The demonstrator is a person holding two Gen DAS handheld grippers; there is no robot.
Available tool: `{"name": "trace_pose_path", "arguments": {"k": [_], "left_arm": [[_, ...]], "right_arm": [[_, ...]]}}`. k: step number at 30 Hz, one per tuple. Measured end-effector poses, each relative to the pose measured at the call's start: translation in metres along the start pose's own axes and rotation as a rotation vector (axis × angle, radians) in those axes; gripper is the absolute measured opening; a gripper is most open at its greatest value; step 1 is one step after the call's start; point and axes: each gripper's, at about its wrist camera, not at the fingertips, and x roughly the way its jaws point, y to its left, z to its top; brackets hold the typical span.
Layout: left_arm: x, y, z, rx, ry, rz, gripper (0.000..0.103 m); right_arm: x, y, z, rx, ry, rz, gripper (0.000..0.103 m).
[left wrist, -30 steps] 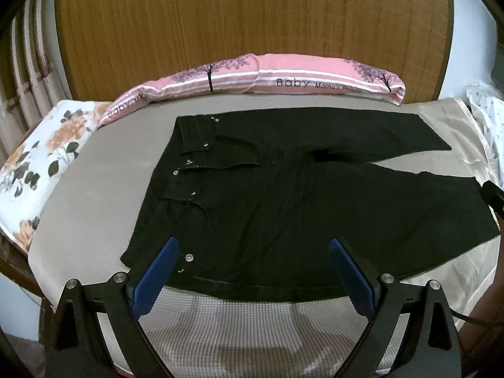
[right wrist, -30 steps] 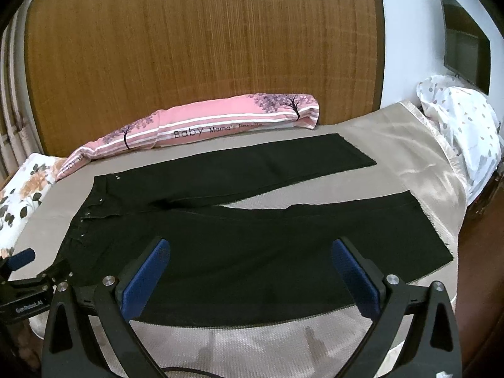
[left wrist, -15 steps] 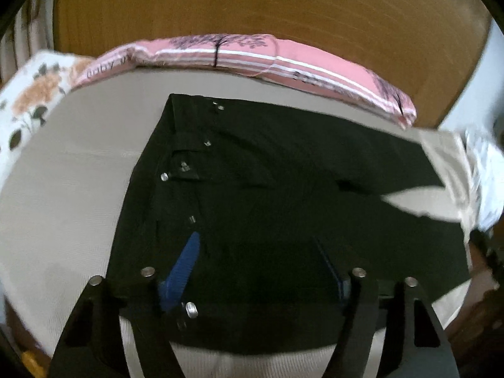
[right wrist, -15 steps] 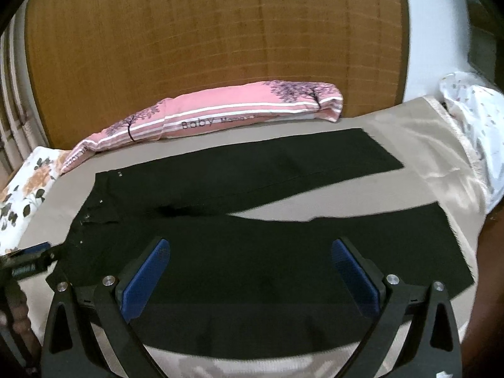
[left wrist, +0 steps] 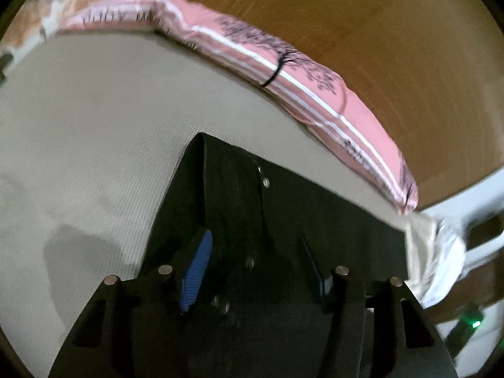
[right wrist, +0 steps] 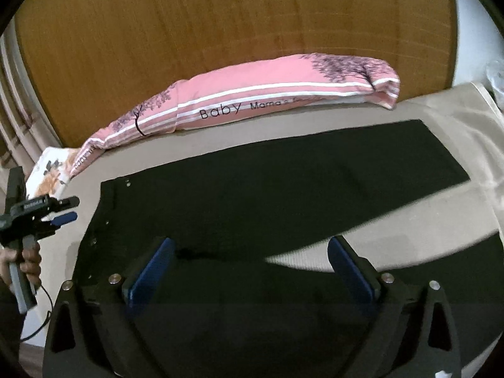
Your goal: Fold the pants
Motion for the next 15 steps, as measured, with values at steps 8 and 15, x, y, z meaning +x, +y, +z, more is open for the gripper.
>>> {"name": "trace_pose_path", "arguments": {"k": [8, 15], "left_arm": [[0.044, 0.041, 0.045, -0.089, 0.06, -0.028, 0.04], [0.065, 0.049, 0.061, -0.092, 0.105, -0.1, 0.033]], "right_arm": [[0.054, 0.024, 0.031, -0.073, 0.045, 0.01, 0.096], [0.102, 0.045, 0.053, -0.131, 0.086, 0.064, 0.096]]}}
